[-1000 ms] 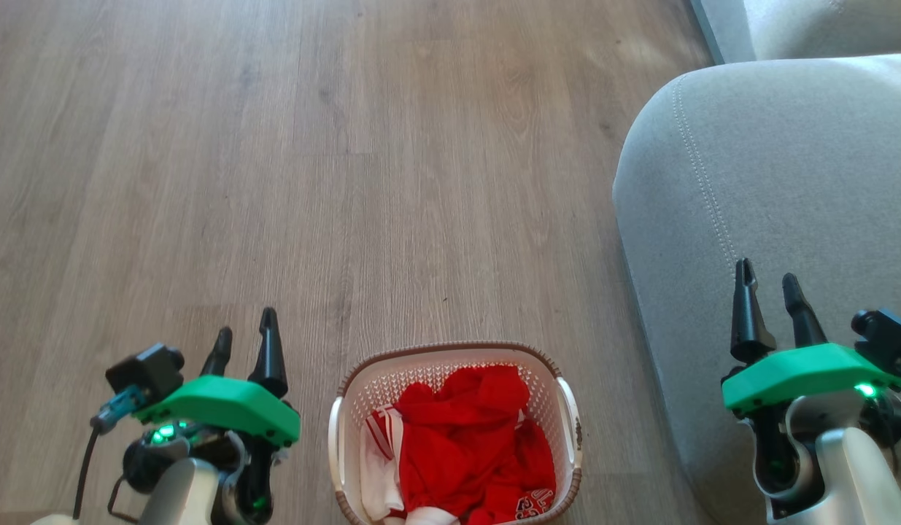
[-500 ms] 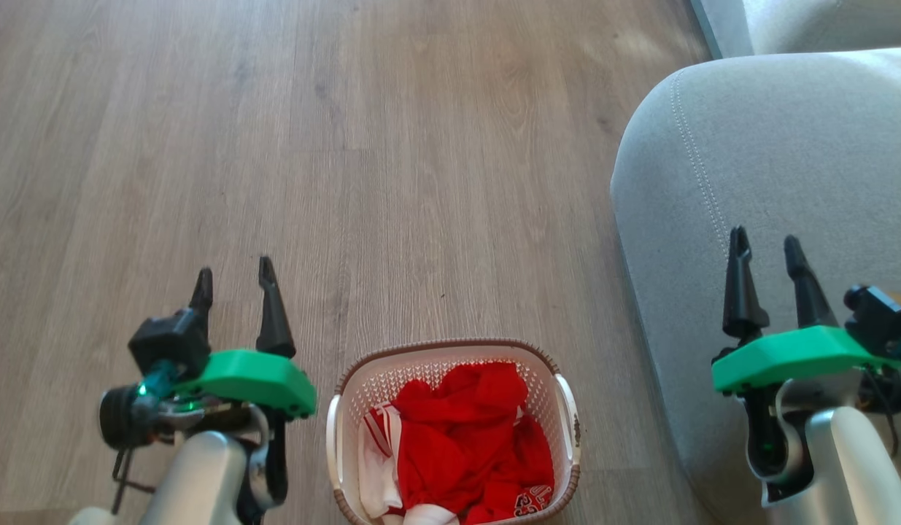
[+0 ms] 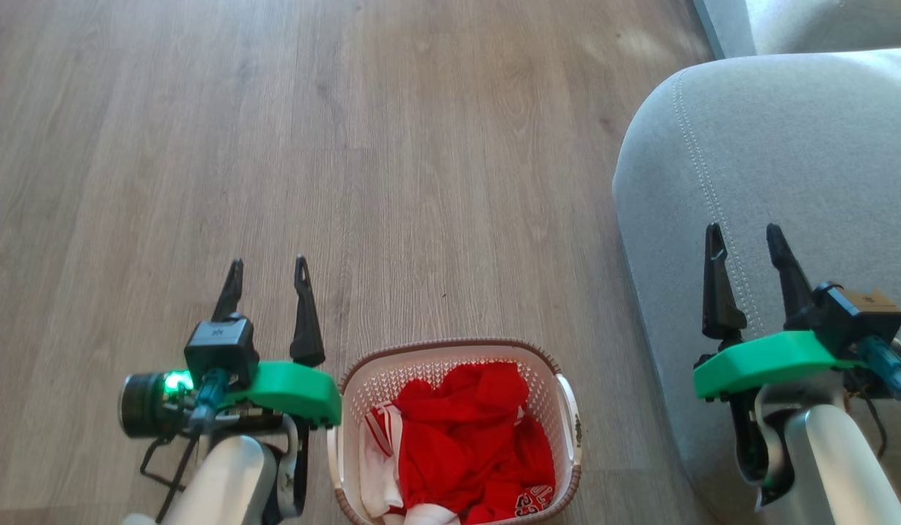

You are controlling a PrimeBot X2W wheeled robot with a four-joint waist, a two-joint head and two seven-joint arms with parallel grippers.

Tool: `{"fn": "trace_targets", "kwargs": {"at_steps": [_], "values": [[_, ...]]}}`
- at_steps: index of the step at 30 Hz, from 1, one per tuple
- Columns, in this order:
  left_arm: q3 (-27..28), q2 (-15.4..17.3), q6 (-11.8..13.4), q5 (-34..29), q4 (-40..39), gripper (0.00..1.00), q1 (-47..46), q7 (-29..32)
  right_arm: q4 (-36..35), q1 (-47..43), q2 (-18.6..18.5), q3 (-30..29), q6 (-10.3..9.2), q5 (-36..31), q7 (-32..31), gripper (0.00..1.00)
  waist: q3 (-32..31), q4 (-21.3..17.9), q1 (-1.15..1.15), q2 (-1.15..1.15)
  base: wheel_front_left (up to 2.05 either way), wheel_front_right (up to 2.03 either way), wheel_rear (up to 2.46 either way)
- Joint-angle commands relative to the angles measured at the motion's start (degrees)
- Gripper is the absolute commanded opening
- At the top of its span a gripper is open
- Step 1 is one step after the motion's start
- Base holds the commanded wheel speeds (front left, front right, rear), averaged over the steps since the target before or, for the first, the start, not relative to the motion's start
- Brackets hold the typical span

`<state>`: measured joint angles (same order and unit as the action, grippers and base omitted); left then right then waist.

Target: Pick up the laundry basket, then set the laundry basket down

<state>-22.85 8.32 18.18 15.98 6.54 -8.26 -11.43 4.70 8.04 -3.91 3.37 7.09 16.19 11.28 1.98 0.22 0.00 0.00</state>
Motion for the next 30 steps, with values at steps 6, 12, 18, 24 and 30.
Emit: {"fn": "trace_targets", "kwargs": {"at_steps": [6,12,18,24,30], "values": [[1.6,0.3,1.9,-7.3,-6.2,1.00,-4.8,-1.7,-4.2,4.0,-0.7,1.4,0.36,-4.9,1.8,1.00,0.2,-0.1,0.00,0.00,0.00,0.00,0.00],[0.4,0.0,2.2,-10.1,-4.9,1.00,-3.6,-2.7,-3.1,3.8,-0.2,0.3,0.38,-8.4,2.8,1.00,0.2,-0.2,0.00,0.00,0.00,0.00,0.00],[3.5,-2.8,-3.2,-9.4,1.4,1.00,-2.4,-3.6,1.7,3.0,0.0,2.0,0.40,-9.5,3.7,1.00,0.0,-0.6,0.00,0.00,0.00,0.00,0.00],[7.2,-5.0,-11.4,-4.2,8.6,1.00,-1.0,-3.6,7.5,3.1,0.3,1.9,0.40,-7.8,3.7,1.00,-0.2,-0.9,0.00,0.00,0.00,0.00,0.00],[9.6,-5.4,-16.3,-1.0,13.3,1.00,-1.2,-3.6,11.9,3.8,0.4,2.8,0.40,-7.4,3.7,1.00,-0.1,-1.1,0.00,0.00,0.00,0.00,0.00]]}}
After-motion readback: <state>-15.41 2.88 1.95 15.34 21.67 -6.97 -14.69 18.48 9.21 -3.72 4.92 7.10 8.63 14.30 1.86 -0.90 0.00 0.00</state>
